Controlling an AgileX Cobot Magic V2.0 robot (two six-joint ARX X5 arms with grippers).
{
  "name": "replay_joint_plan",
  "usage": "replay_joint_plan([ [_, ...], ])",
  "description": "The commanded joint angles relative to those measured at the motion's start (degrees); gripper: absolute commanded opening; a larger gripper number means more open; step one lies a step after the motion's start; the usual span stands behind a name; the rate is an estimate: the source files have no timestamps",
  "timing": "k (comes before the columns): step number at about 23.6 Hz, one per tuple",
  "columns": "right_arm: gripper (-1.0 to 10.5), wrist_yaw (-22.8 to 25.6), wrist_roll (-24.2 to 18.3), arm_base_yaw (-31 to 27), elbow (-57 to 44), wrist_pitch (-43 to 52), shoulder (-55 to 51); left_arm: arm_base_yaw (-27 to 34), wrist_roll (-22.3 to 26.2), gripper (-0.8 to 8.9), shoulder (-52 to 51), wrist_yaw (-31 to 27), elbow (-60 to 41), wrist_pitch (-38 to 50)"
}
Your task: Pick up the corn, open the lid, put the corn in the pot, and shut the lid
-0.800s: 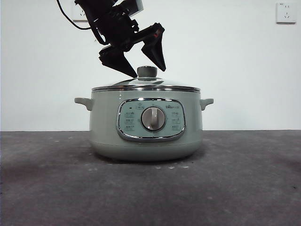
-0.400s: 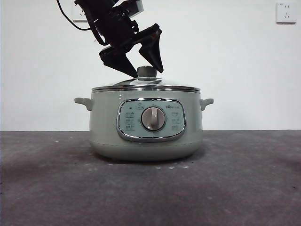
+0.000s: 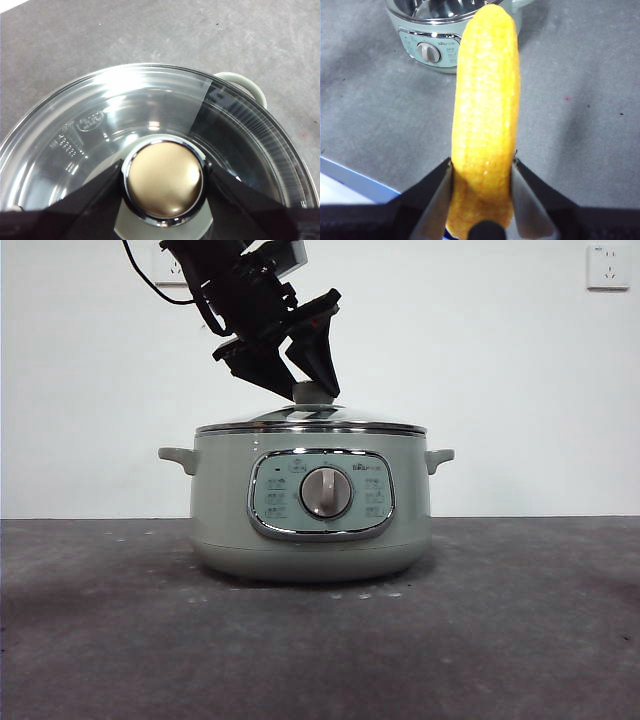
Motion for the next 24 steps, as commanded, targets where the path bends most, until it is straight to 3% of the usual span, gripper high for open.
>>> replay_joint_plan([
  [1,-0.2,0.2,0.4,0.0,0.2,0.2,-0.1,-0.3,0.0,-0.09,1.0,0.3,0.0,0.6],
  [19,-0.2,0.2,0.4,0.0,0.2,1.4,-0.1,1.4,0.0,-0.08,-8.7,0.3,0.3,2.1],
  [24,-0.2,-0.3,-3.6,0.0,0.2,9.7,2.6,3.0,0.0,-0.08,-17.6,-0.2,0.3,0.5],
])
